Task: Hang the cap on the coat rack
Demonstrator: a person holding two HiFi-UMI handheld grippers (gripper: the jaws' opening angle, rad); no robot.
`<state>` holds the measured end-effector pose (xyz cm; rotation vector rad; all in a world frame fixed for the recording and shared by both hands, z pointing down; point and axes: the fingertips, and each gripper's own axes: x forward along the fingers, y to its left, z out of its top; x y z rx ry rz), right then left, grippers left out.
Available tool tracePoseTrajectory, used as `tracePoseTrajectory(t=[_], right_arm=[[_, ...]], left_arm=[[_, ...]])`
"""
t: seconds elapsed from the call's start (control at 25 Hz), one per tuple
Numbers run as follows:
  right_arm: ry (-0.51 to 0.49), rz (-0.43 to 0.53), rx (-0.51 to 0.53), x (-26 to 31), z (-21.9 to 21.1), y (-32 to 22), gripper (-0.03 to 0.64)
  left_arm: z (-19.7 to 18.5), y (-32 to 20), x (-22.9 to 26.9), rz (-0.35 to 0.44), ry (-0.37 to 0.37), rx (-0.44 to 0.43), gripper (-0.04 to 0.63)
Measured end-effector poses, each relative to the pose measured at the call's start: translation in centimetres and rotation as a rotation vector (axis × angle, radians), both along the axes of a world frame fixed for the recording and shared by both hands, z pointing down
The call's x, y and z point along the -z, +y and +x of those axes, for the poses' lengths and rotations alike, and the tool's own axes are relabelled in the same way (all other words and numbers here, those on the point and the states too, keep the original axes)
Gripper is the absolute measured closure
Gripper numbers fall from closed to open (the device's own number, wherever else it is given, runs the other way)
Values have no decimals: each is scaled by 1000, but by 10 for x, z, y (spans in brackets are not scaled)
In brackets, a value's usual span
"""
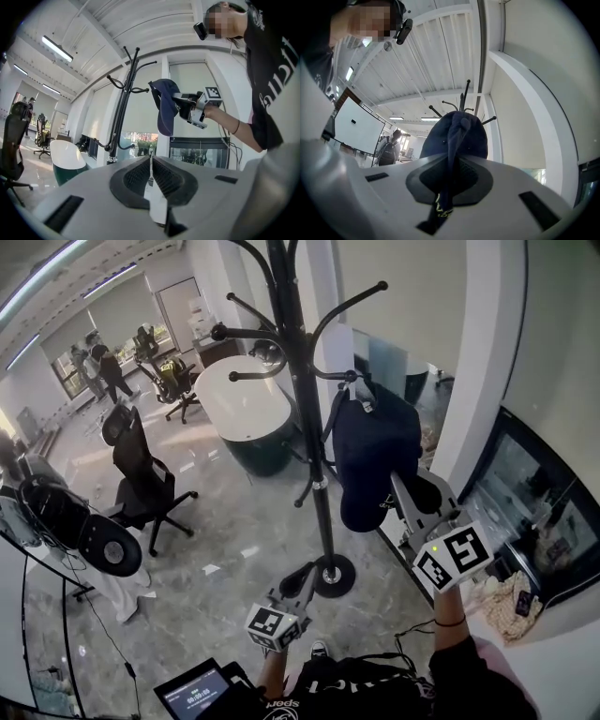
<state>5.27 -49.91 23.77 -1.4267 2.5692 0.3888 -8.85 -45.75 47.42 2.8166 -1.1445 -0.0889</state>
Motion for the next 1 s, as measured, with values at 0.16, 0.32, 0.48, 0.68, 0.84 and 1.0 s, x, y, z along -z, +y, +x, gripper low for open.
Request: tracePoseTrajectory(t=[0.16, 0.32, 0.48, 0.68, 0.84, 1.0], right_arm=[[8, 9, -29, 8, -5, -27, 594], [8, -25, -46, 0, -9, -53, 594], [10, -78, -47, -19, -17, -71, 594], [27, -122, -47, -38, -32, -89, 594], [49, -157, -60, -52, -47, -106, 594], [37, -173, -69, -67, -53, -111, 592]], left_arm=[[-11, -12, 0, -2, 0, -11, 589], [-25, -23, -4, -10, 0, -7, 589], [-38, -32, -6, -16, 1, -2, 589], [-44, -39, -9, -13, 0, -20, 589], [-49, -43, -9, -17, -6, -38, 589], [-55, -44, -14, -24, -15, -39, 589]])
